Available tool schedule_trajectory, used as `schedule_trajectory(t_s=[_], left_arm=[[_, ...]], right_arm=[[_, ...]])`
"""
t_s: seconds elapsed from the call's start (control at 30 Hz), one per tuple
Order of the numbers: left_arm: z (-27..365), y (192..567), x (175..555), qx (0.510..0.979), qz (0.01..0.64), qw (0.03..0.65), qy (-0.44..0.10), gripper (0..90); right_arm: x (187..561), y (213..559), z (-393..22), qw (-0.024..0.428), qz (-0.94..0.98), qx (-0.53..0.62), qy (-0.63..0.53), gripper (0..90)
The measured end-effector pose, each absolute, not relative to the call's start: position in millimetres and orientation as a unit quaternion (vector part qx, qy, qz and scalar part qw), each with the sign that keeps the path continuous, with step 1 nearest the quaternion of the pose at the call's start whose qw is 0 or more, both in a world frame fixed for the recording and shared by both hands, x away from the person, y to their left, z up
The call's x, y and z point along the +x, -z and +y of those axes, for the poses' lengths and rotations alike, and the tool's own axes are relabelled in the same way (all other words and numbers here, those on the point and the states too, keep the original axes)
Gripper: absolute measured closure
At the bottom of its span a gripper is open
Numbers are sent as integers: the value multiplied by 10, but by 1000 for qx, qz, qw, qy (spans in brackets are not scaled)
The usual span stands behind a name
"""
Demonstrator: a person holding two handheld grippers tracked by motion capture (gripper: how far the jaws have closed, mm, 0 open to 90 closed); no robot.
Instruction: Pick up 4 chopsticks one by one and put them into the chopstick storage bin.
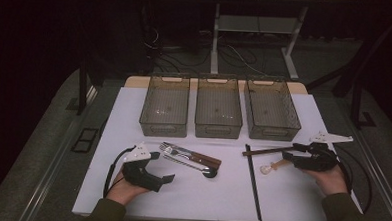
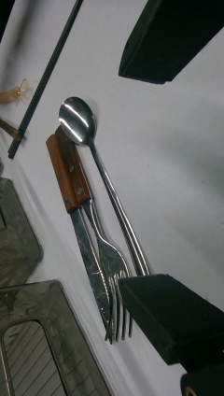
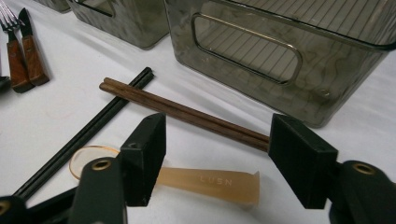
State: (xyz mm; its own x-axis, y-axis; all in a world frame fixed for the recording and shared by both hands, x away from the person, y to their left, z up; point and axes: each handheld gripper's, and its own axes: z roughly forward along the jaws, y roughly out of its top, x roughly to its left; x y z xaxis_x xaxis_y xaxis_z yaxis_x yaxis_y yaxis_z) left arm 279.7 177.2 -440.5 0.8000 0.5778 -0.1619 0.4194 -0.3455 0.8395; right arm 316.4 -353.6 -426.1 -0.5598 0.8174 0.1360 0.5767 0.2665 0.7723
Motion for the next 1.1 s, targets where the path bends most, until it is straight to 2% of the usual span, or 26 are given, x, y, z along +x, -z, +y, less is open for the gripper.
schedule_trajectory(t_s=[0.4, 0.93, 1.1], left_arm=[[1767, 4414, 2802, 818, 304, 480, -82, 5], [1787, 4422, 2809, 817, 305, 482, -84, 7], [1784, 4422, 2811, 817, 303, 482, -84, 7]], right_arm=[[3275, 4250, -3626, 163, 777, 463, -395, 539], [3531, 4300, -3867, 184, 759, 512, -356, 849], [3615, 4361, -3962, 186, 750, 536, -339, 896]])
